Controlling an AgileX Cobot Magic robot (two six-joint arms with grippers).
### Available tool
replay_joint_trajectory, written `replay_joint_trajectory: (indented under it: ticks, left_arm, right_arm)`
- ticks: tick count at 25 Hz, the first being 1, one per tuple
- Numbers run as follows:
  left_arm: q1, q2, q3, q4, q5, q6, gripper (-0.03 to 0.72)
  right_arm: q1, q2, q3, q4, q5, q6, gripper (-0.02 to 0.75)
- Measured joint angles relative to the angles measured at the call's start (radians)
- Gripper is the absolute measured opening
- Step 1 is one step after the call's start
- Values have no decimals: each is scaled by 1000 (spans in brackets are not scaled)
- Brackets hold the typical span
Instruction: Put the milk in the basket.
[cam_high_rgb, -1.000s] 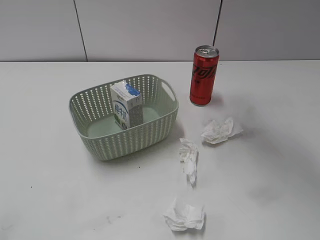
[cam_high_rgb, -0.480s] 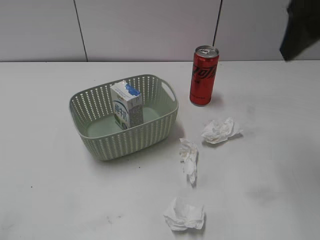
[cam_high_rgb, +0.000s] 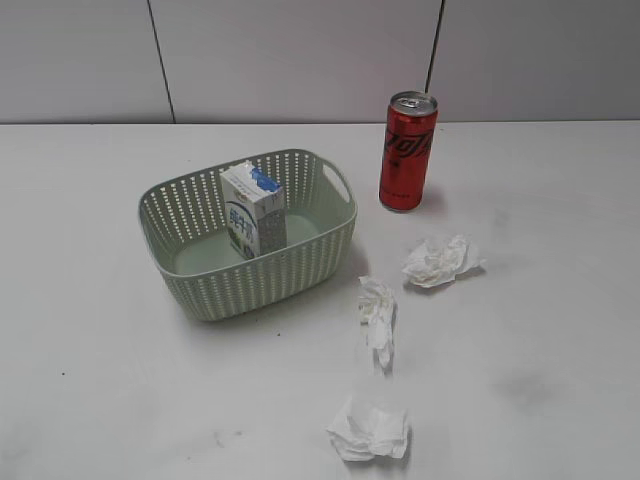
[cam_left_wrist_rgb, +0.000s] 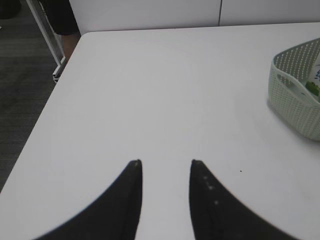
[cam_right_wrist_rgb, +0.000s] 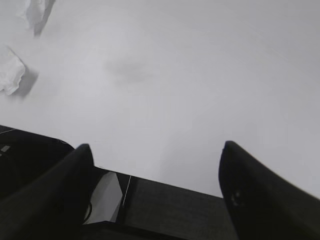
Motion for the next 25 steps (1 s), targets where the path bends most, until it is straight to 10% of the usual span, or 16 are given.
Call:
replay_joint_trajectory:
  ticks: [25]
  left_arm:
    - [0, 0, 0, 0, 0, 0, 240]
  right_arm:
    - [0, -468, 332, -3, -121, -74, 594]
